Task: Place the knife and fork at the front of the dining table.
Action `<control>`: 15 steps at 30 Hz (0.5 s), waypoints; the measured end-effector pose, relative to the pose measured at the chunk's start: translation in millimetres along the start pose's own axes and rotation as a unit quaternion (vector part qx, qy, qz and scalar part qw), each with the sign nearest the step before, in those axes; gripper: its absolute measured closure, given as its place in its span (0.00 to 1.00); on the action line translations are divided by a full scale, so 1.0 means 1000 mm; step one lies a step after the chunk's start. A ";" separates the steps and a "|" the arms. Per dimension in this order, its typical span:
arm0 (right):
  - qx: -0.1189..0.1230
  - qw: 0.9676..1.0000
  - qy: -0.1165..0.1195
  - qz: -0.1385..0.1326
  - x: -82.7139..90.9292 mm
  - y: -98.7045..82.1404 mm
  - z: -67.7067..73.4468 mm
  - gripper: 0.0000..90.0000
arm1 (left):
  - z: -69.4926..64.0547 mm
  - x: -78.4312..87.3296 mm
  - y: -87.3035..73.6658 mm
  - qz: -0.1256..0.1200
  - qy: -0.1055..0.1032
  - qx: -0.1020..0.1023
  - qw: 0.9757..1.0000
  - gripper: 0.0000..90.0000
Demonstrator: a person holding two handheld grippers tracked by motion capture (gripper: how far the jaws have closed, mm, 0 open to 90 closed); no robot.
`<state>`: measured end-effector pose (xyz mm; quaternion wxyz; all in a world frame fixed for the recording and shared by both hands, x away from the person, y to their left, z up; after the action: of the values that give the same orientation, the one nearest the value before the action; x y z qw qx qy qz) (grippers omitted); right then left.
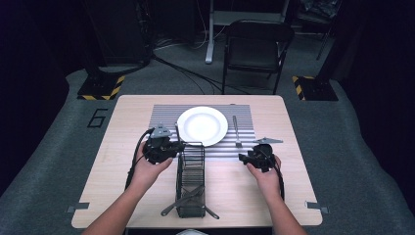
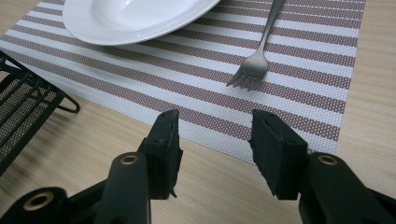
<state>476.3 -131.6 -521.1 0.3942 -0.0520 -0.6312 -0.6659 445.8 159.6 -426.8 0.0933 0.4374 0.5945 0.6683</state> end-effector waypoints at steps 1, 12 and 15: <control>-0.003 1.000 0.000 0.002 0.000 0.000 0.000 0.58 | -0.001 0.000 0.000 -0.001 -0.005 0.001 1.000 0.89; -0.004 1.000 0.002 0.001 0.000 0.000 -0.001 0.58 | -0.004 0.000 0.008 0.010 -0.012 -0.009 1.000 0.89; -0.004 1.000 0.002 0.002 0.000 0.000 -0.001 0.58 | -0.004 0.004 0.014 0.008 -0.016 -0.006 1.000 0.89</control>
<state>476.3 -132.9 -521.6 0.3964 -0.0539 -0.6275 -0.6680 446.1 155.2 -412.4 0.1002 0.4522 0.5852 0.6656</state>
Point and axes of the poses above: each handheld gripper's, and its own axes: x roughly backward along the jaws, y roughly out of its top, z roughly to its left, the point moved 6 cm from there along -x, roughly forward along the jaws, and after that the axes turned 7 degrees about -z, right-handed, at the moved point
